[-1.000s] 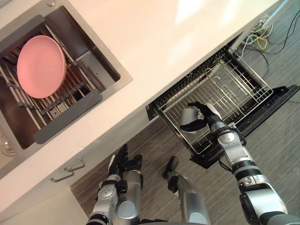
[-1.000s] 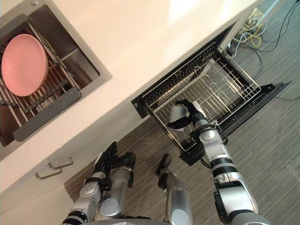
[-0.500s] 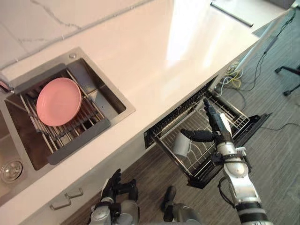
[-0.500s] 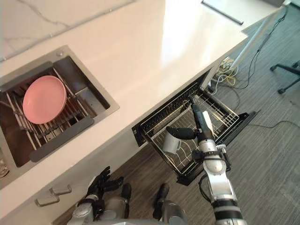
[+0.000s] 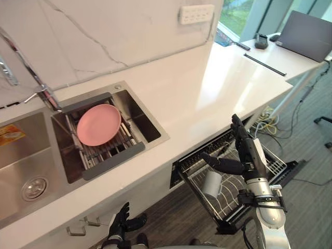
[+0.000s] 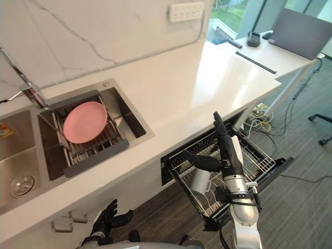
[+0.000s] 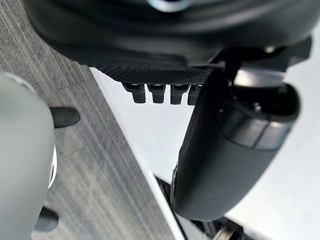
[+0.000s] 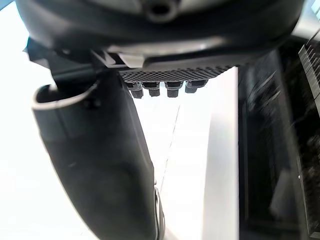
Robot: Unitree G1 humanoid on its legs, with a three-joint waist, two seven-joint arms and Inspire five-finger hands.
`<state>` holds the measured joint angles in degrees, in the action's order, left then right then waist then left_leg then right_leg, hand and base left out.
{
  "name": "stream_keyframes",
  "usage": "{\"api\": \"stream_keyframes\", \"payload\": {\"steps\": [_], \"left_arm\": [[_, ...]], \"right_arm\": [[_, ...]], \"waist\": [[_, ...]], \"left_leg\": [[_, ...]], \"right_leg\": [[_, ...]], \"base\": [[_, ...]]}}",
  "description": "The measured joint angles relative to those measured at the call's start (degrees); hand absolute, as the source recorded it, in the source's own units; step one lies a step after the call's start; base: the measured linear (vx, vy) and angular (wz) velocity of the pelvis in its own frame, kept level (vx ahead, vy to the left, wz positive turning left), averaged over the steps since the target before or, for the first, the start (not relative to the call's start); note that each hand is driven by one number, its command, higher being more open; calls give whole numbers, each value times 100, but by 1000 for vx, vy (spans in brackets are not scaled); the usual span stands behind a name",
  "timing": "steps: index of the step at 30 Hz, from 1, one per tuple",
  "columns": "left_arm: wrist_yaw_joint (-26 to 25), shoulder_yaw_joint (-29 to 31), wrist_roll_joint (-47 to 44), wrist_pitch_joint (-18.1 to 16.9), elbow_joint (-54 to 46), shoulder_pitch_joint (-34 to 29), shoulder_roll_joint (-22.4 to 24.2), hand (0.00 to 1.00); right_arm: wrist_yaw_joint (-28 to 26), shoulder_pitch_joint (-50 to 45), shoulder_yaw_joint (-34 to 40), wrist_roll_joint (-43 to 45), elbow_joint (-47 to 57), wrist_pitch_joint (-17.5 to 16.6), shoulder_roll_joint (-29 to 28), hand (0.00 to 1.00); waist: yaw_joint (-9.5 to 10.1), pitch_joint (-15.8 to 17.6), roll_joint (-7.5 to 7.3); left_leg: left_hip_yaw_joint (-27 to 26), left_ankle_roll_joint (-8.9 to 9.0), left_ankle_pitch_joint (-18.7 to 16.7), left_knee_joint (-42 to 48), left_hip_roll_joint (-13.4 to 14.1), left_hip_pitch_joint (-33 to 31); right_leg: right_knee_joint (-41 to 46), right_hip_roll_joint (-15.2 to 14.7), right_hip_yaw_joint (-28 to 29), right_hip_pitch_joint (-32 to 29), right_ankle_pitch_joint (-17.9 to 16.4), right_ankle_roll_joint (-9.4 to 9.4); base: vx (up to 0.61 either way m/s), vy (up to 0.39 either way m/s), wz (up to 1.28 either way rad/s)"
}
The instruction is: Walk over to the sink, pick up the cup, carry it to the dishwasher, place the cup inside the dishwasher, then close the dishwasher door
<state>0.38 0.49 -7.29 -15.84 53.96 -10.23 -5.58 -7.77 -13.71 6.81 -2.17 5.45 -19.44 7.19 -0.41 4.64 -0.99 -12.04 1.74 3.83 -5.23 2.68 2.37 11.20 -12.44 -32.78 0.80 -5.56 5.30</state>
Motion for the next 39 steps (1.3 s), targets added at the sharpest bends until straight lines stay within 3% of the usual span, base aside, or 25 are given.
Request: {"api": "stream_keyframes", "payload": {"steps": [4, 5, 7, 8, 9, 10, 11, 12, 13, 14, 15, 16, 17, 19, 28, 29, 39], "left_arm": [[80, -84, -245, 113, 31, 7, -40, 100], [117, -87, -306, 216, 30, 11, -79, 100], [120, -92, -399, 290, 2, 12, -99, 100], [115, -93, -401, 284, -19, 15, -102, 100], [122, -112, -399, 271, -28, 25, -82, 100], [118, -111, -397, 268, -24, 25, -70, 100], [84, -89, -398, 261, 6, 30, -120, 100], [75, -82, -395, 265, 21, 35, -211, 100], [78, -82, -394, 266, 20, 37, -241, 100], [88, -67, -398, 272, 6, 44, -300, 100], [79, -75, -392, 298, 75, 63, -223, 100], [35, 35, -396, 295, 76, 29, -46, 100], [17, 38, -398, 306, 82, 25, -29, 100], [-19, 113, -399, 305, 74, 20, -5, 100], [-2, 144, -368, 298, 73, 22, -79, 100], [-26, 138, -174, 291, 148, 53, -50, 100], [-40, 170, -233, 308, 199, 64, -44, 100]], "right_arm": [[-23, 99, -102, 2, -292, 20, -19, 100], [-10, 105, -182, -3, -292, 21, -62, 100], [50, 120, -312, -26, -292, 40, -58, 100], [64, 139, -349, -27, -292, 41, -52, 100], [72, 151, -382, -29, -294, 41, -50, 100], [72, 151, -384, -30, -293, 40, -47, 100], [103, 150, -389, -33, -286, 32, -42, 100], [210, 153, -383, -32, -279, 11, -30, 100], [229, 153, -381, -33, -277, 9, -30, 100], [269, 155, -379, -33, -276, 10, -27, 100], [274, 198, -345, -35, -328, 45, 85, 100], [267, 231, -308, -19, -327, 49, 196, 100], [243, 265, -302, -16, -327, 52, 247, 100], [182, 352, -262, -10, -327, 55, 265, 100], [-106, 530, -323, -9, -600, 74, 234, 100], [-107, 916, -565, -16, -1186, 86, 255, 100], [-47, 853, -549, 28, -1187, 91, 240, 100]], "waist": [[-30, 25, -23], [-69, 58, -81], [-69, 63, -116], [-74, 68, -107], [-109, 105, -33], [-115, 104, -26], [-133, 103, -37], [-198, 74, -194], [-204, 61, -248], [-199, 12, -449], [-176, -36, -299], [-83, -44, -124], [-60, -62, -90], [-46, -59, -78], [-51, -28, -190], [-193, 27, -166], [-217, 28, -157]], "left_leg": [[296, -153, -361, 546, -174, 50], [416, -198, -508, 782, -249, 55], [613, -265, -672, 1014, -298, 65], [775, -331, -723, 1048, -297, 72], [1040, -359, -760, 1120, -184, 39], [1090, -348, -769, 1139, -143, 5], [1326, -313, -786, 1221, -50, -145], [1604, -219, -733, 1259, -142, -311], [1649, -181, -709, 1264, -202, -334], [1697, -160, -697, 1273, -399, -371], [1706, -98, -733, 1322, -345, -366], [1624, -37, -743, 1276, -217, -312], [1619, -7, -735, 1209, -167, -294], [1618, 55, -689, 1095, -115, -244], [1598, 17, -332, 362, -189, 91], [1327, 12, -43, -7, -177, 241], [1078, 16, -45, -7, -120, 270]], "right_leg": [[1712, -589, 681, -370, -90, -8], [2315, -752, 1005, -519, -13, -121], [2809, -725, 1612, -675, 212, -357], [3007, -648, 1867, -753, 355, -466], [2815, -219, 2330, -834, -250, -333], [2679, -96, 2407, -823, -382, -326], [1917, 380, 2766, -745, -602, -302], [975, 612, 2964, -614, -527, -270], [820, 592, 2956, -592, -442, -267], [551, 484, 2920, -532, -188, -180], [335, 454, 2725, -321, -279, -60], [112, 557, 2626, -164, -211, -104], [10, 606, 2594, -103, -170, -121], [-113, 656, 2577, -32, -101, -137], [-443, 575, 2571, 152, 33, -55], [-645, 568, 2433, 310, 68, -17], [-838, 588, 2596, 325, 239, -21]], "base": [[90, 135, 41], [40, 85, 44], [52, 56, 51], [87, 19, 78], [74, -22, 64], [39, -60, 83], [-8, -100, 104], [-13, -163, 108], [6, -181, 94], [60, -207, 66], [127, -193, 64], [145, -172, 43], [135, -114, 15], [68, -41, 5], [15, 15, 2], [0, 0, 0], [-14, 1, -11]]}}
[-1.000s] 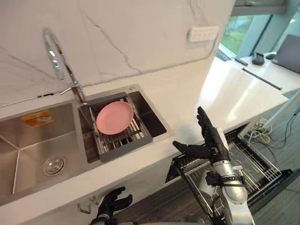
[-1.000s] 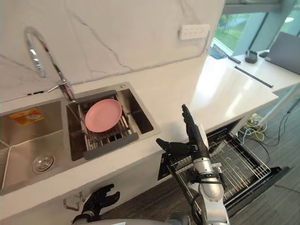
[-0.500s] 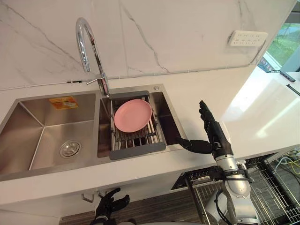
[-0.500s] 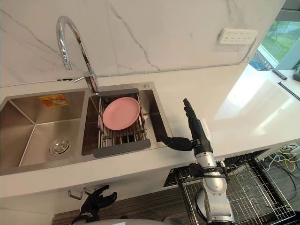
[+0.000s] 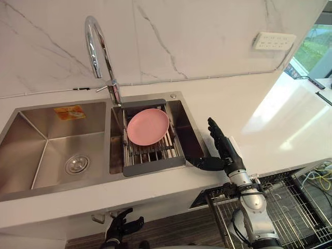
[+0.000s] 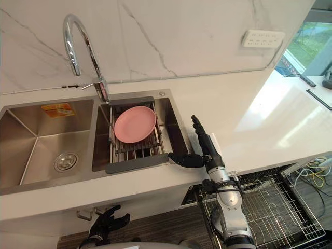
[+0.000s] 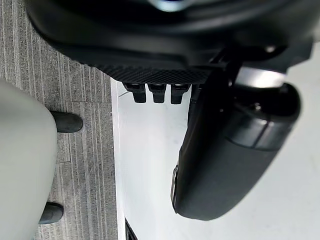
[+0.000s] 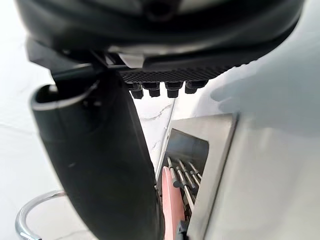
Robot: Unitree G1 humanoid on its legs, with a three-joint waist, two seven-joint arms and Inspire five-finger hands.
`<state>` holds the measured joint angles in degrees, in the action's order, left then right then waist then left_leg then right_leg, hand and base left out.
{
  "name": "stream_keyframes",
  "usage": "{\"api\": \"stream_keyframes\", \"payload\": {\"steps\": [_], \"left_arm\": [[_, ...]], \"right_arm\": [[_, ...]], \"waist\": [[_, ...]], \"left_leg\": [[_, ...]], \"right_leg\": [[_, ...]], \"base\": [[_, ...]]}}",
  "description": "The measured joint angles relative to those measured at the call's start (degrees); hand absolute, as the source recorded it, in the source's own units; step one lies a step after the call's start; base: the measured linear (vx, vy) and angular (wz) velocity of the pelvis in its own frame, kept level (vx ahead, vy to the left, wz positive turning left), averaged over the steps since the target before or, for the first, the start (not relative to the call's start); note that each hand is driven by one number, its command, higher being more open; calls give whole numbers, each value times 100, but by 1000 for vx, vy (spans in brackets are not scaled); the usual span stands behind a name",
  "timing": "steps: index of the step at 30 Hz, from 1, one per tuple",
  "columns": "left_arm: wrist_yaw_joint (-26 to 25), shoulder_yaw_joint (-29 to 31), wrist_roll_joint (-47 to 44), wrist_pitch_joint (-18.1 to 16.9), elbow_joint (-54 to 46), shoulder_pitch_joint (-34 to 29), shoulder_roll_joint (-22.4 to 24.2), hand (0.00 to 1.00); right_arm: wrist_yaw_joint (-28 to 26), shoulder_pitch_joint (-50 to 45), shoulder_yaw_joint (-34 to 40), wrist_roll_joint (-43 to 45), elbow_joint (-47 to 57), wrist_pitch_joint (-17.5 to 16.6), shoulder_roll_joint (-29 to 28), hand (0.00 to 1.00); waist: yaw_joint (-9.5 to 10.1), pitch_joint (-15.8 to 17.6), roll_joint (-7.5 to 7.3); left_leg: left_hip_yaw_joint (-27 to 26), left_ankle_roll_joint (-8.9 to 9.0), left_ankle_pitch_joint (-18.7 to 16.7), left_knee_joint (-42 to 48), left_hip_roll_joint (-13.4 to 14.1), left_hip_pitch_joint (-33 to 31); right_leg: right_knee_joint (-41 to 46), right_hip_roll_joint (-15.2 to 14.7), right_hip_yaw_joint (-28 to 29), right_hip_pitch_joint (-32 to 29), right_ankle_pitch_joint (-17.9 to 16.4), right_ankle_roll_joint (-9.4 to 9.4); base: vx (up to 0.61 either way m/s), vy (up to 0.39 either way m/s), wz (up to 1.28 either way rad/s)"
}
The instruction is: Walk over to the sink, pick up the cup, carry it to the dishwasher, place the cup inside the dishwasher, then close the dishwasher door
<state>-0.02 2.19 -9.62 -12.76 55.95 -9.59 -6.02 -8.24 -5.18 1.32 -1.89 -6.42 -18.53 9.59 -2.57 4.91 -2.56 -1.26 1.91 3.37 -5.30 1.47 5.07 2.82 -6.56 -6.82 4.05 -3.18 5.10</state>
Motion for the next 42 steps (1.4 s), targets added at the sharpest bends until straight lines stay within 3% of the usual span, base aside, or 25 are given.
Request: {"api": "stream_keyframes", "payload": {"steps": [3, 5, 6, 16, 32, 42], "left_arm": [[25, 20, -3, 20, 32, 3, -3, 100], [141, 21, -65, 33, 76, 4, -14, 100], [142, 21, -100, 37, 75, 4, -14, 100], [288, 22, -159, 80, 41, 5, 13, 100], [306, 14, -85, 241, -143, 14, 52, 100], [409, -33, 52, 283, -266, 118, 40, 100]], "right_arm": [[167, -108, 122, 87, 9, 0, -72, 100], [347, -237, 227, 205, 109, -1, -92, 100], [398, -227, 239, 225, 120, -1, -91, 100], [414, 111, 206, 254, 423, -44, -77, 100], [1053, 813, -435, -1567, 475, -9, 236, 100], [1481, 1574, -863, -2688, -204, 466, 273, 100]], "waist": [[-24, -3, -5], [-71, -5, -9], [-63, -5, -9], [12, 37, 52], [135, 126, 113], [317, 284, 97]], "left_leg": [[-191, 45, -24, -2, 26, 44], [-927, 70, 6, -3, 168, 80], [-936, 64, 15, -3, 163, 83], [-716, 34, 106, -5, 136, 91], [-466, -2, 161, -9, 60, -21], [-263, -51, 219, -9, -20, -156]], "right_leg": [[-10, -22, -8, 55, 19, 11], [-32, -66, -151, 182, 14, 20], [-30, -75, -149, 192, 11, 27], [-26, -93, -336, 300, -2, 50], [-29, -120, -593, 325, -30, 80], [-28, -169, -793, 293, -32, 100]], "base": [[-52, 2, 2], [-61, 10, 28], [-39, 23, 18], [-20, -4, 11], [-10, -5, 8], [0, -1, 11]]}}
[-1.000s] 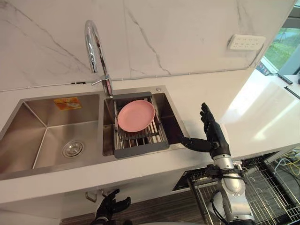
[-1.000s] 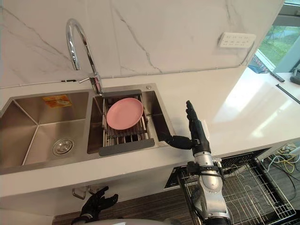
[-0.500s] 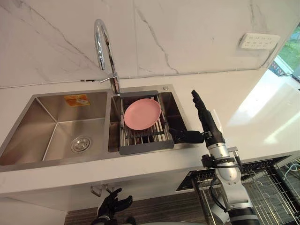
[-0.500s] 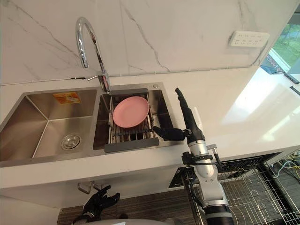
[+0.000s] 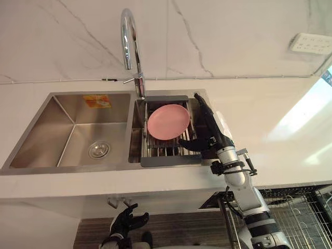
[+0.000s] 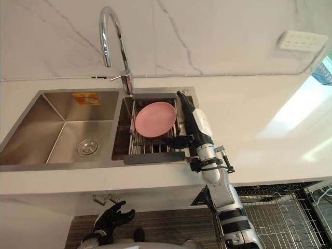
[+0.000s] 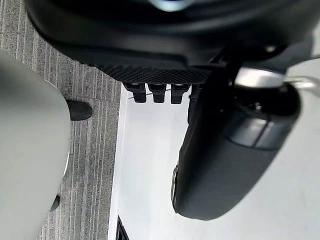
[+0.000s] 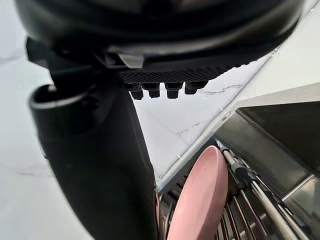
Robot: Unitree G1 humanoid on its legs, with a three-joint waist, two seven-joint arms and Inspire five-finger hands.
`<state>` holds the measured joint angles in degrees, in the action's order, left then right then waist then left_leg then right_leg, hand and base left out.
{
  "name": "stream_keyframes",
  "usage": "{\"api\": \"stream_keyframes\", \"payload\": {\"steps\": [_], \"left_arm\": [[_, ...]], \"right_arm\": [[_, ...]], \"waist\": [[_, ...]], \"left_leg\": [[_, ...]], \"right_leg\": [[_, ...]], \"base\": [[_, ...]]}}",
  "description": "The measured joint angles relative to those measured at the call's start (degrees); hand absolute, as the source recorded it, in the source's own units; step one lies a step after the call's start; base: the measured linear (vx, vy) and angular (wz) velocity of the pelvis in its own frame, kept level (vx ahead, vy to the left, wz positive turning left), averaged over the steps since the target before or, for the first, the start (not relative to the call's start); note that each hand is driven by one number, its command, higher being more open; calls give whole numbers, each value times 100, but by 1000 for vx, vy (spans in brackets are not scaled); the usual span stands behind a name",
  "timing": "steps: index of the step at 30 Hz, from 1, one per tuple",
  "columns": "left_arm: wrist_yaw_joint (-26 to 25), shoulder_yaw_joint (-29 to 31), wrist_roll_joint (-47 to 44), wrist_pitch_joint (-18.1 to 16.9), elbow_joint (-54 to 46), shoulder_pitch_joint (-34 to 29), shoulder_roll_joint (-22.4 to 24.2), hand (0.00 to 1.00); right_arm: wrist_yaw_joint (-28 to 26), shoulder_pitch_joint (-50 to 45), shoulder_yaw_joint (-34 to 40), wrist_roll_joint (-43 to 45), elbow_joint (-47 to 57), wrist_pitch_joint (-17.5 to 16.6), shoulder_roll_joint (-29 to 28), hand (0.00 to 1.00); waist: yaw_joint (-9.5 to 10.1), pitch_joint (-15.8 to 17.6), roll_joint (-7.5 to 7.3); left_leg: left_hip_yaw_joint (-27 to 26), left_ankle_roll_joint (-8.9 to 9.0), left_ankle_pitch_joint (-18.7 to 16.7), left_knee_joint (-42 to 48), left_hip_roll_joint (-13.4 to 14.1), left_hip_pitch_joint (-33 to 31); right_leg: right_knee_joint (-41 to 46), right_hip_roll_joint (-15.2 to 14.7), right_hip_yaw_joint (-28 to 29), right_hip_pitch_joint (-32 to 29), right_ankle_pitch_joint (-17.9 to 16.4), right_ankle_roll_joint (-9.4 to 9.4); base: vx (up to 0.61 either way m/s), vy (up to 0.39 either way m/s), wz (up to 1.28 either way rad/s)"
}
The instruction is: Walk over to the sink, pick up the cup, carry it to the dishwasher, place the cup inside the dishwasher, then close the dishwasher door
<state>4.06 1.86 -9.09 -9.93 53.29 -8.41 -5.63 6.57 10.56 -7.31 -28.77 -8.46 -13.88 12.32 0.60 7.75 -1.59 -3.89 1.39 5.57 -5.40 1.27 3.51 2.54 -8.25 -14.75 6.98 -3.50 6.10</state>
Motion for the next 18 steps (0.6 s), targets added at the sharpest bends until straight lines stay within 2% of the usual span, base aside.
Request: {"api": "stream_keyframes", "payload": {"steps": [9, 18], "left_arm": [[8, -19, 155, 39, -86, 0, -9, 100], [7, -97, 228, 59, -192, -9, -35, 100]], "right_arm": [[147, 298, -218, -490, -505, 319, -67, 100], [715, 323, -218, -773, -813, 699, -133, 100]], "waist": [[25, 19, -12], [25, 88, -16]], "left_leg": [[43, 9, 4, -2, 60, 10], [182, 17, -47, -6, 162, -51]], "right_leg": [[53, 29, 3, 1, 101, 34], [73, 133, -4, -14, 154, -4]], "base": [[-9, -3, 3], [-57, -9, 4]]}}
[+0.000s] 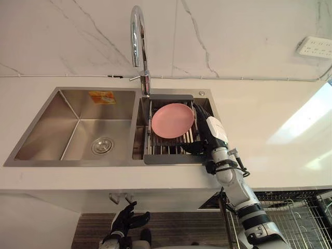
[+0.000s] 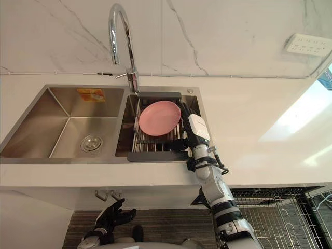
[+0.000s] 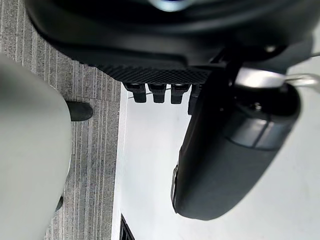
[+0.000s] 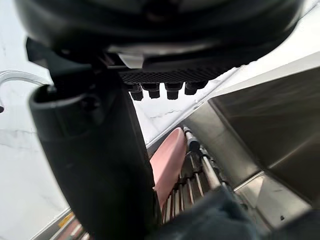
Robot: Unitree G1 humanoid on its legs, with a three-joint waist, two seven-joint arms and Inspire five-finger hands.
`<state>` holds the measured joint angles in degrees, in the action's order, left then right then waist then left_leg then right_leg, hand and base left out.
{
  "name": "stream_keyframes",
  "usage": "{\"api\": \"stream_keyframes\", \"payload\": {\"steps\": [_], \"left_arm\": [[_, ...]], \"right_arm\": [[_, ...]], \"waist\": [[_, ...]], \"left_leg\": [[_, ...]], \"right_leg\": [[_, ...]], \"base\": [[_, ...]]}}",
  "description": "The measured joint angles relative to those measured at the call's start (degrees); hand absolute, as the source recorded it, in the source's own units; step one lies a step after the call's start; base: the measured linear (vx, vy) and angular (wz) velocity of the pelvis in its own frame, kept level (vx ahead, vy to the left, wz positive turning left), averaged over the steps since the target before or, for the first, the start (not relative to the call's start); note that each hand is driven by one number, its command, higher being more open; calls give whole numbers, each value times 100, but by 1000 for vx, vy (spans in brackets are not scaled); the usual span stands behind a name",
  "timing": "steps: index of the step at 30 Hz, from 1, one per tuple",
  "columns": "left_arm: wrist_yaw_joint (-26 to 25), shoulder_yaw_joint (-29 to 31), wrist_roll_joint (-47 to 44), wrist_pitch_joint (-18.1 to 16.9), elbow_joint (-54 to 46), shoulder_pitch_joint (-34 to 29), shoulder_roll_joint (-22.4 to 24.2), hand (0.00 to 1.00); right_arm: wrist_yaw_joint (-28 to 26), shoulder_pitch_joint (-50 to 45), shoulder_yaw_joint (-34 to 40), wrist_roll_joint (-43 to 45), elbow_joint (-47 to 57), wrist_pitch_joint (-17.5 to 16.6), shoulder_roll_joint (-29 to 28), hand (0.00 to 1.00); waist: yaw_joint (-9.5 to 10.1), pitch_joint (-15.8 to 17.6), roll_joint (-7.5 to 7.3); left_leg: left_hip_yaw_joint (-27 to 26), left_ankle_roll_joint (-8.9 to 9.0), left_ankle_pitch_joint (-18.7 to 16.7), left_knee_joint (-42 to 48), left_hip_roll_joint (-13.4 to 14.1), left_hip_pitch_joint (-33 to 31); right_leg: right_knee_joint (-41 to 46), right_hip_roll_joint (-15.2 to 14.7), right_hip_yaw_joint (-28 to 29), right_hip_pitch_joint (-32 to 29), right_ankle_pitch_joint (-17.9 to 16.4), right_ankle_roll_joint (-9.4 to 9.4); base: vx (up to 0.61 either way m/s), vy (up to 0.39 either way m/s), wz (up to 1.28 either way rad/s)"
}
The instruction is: Walk over to the sink, pick up the cup, carry it to the dishwasher, place the cup inside the dishwasher, then close the dishwasher door
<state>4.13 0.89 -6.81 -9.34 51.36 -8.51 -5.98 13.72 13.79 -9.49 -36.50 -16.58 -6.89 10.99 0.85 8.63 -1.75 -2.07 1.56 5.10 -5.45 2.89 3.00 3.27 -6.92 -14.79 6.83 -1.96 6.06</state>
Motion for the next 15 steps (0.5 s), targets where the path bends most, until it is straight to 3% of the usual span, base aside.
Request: {"api": "stream_keyframes", "payload": {"steps": [7, 15], "left_arm": [[16, -7, -1, 36, -125, 5, -20, 100], [33, -13, 0, 39, -229, 54, -86, 100]], "right_arm": [[160, 205, 7, -205, -56, 133, 7, 100], [202, 409, -46, -317, -319, 293, -8, 100]], "waist": [[38, 104, -24], [198, 185, -151]], "left_leg": [[-16, 29, 118, 1, -16, -139], [7, 35, 173, 1, -136, -163]], "right_leg": [[-93, -19, 45, -90, -72, -4], [-69, -111, 32, -87, -64, 42]], "base": [[-29, -5, -1], [5, 6, 4]]}}
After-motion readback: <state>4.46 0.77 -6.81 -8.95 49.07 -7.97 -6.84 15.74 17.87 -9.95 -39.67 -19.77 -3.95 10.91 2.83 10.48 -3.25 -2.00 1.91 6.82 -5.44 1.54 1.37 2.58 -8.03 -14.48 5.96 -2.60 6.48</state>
